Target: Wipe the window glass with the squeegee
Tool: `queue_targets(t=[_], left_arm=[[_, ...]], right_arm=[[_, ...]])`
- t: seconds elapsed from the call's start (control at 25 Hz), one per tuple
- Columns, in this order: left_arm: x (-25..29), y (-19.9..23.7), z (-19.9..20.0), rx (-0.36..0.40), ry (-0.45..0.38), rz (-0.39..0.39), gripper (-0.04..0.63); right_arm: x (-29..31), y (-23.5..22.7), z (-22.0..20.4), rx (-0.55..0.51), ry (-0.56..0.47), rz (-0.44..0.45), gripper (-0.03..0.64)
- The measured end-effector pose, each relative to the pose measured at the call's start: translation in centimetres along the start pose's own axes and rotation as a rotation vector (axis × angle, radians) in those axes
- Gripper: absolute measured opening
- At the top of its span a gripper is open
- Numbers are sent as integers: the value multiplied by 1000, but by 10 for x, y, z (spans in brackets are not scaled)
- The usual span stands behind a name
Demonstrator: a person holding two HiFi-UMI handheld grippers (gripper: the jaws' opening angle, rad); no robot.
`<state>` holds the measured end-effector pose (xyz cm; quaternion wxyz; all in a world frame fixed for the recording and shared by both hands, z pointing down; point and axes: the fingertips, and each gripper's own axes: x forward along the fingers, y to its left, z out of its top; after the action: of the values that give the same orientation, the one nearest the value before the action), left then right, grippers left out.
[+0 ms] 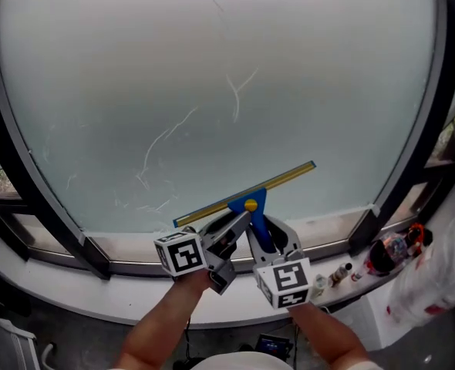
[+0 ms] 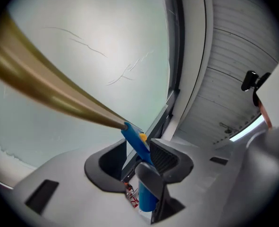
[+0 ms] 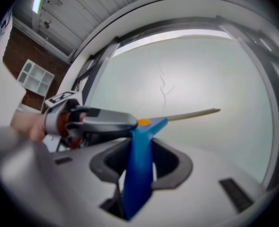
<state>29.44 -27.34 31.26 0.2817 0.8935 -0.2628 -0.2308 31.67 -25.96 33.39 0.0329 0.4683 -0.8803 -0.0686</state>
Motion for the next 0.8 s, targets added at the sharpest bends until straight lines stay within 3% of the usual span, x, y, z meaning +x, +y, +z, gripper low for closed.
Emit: queue_targets(t=[0.2, 0.48, 0.8], left_arm=[[-9, 5, 5, 110, -5, 49, 161], [-30, -10, 57, 488, 20, 130, 161], [-39, -17, 92, 623, 50, 98, 160]], right_arm=[[9, -36, 14, 17, 22, -20, 147], [37, -69, 60, 107, -21, -103, 147], [58, -110, 133, 149, -77, -198, 147]])
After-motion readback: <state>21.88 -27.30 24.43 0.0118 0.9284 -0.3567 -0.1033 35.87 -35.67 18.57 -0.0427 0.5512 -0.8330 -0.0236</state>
